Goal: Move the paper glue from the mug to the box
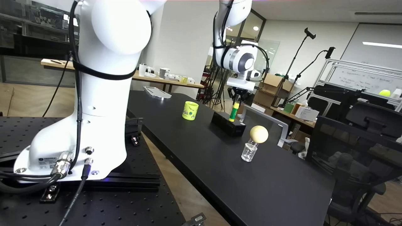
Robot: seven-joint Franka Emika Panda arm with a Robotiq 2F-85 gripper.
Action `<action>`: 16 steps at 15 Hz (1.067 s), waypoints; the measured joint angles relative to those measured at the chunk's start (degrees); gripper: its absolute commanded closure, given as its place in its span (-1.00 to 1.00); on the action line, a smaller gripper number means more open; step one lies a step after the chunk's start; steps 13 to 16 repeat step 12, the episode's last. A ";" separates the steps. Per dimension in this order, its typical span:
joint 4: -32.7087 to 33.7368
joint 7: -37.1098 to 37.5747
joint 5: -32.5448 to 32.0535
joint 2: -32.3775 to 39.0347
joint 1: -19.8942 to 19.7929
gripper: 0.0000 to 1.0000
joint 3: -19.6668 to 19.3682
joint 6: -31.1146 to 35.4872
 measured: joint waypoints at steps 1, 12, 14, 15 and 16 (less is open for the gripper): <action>0.03 -0.40 0.45 0.10 -0.16 -0.44 0.29 -0.05; -0.20 -4.35 0.47 -5.14 0.48 -1.00 3.23 -5.59; -0.20 -4.35 0.47 -5.14 0.48 -1.00 3.23 -5.59; -0.20 -4.35 0.47 -5.14 0.48 -1.00 3.23 -5.59; -0.20 -4.35 0.47 -5.14 0.48 -1.00 3.23 -5.59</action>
